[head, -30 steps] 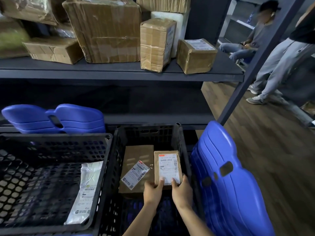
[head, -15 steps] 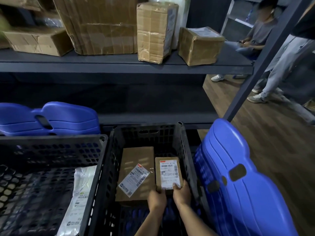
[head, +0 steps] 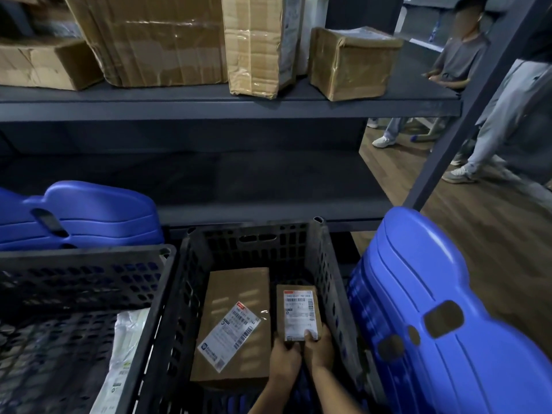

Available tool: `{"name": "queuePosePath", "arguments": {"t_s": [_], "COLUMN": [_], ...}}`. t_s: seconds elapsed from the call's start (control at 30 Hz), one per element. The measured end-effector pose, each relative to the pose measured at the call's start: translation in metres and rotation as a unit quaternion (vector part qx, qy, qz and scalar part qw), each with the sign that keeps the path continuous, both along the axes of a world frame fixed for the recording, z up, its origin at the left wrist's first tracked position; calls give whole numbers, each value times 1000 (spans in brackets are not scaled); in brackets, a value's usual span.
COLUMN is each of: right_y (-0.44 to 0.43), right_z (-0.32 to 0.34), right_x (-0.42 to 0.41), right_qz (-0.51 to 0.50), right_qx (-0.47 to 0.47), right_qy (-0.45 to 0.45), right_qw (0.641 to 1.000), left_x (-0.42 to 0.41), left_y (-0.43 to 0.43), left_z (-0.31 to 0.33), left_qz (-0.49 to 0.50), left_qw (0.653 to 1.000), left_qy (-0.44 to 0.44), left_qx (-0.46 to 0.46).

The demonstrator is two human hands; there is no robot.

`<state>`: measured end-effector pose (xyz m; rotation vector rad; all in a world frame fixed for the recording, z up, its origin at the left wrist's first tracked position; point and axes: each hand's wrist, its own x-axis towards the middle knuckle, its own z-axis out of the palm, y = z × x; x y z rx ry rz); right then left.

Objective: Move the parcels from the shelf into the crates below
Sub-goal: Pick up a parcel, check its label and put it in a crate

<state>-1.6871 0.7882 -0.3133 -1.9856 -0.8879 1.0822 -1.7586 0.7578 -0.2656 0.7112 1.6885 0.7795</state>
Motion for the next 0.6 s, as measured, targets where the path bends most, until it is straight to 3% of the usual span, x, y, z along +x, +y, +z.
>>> {"name": "queuePosePath", "arguments": {"t_s": [0.2,0.33,0.47,0.57,0.6], "right_y": [11,8,7,-11,-18], "right_z": [-15,-22,-11,-1,5], "right_x": [0,-1,-2,5,4], "right_qz": [21,47,110,212,230], "right_qx": [14,41,14,6,21], "right_qy": [-4,-14,-114,-243,-235], "right_qw": [1000,998,987,946,944], "left_x": [1,4,8,5,4], "left_y": [9,13,10,5,0], "left_z": [-10,-6,4,10,12], "left_qz": [-11,-72,-108,-142,-157], "left_qw": [1000,996,981,968,963], "left_qy": [-19,44,162,209,220], "left_qx": [10,9,1,13,14]}}
